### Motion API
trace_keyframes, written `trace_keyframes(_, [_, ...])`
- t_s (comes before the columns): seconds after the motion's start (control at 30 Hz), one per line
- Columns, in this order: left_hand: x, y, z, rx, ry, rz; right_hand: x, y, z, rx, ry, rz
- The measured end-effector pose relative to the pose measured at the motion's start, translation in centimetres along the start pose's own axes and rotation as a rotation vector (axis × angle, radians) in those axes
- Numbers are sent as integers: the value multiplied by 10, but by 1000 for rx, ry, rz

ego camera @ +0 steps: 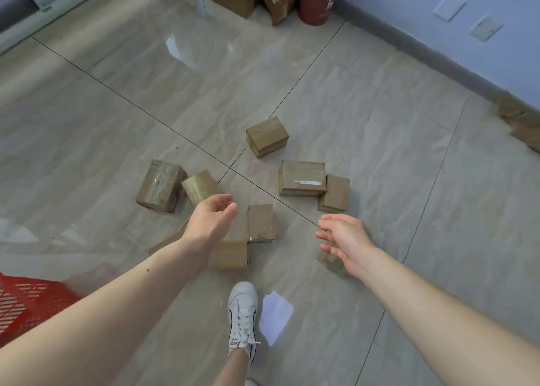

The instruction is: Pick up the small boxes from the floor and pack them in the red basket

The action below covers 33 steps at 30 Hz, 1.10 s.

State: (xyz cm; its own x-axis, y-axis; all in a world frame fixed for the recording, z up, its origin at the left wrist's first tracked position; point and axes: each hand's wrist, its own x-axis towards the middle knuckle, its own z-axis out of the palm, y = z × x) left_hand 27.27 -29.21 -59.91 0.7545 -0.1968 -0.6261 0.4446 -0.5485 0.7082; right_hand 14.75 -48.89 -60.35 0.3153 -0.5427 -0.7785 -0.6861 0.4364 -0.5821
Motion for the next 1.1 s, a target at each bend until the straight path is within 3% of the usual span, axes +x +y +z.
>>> trace_keyframes(0.23, [77, 53, 37, 13, -43, 6, 82, -65, -10, 3, 26, -3])
trace_keyframes(0.47, [145, 59, 92, 62, -99, -32, 164, -81, -18, -78, 102, -8])
trace_keyframes(0.83, [251, 15, 203, 124, -237, -97, 328, -45, -7, -295, -4, 124])
trace_keyframes(1.1, [314, -28, 258, 88, -245, -160, 412, -7, 8, -298, -61, 171])
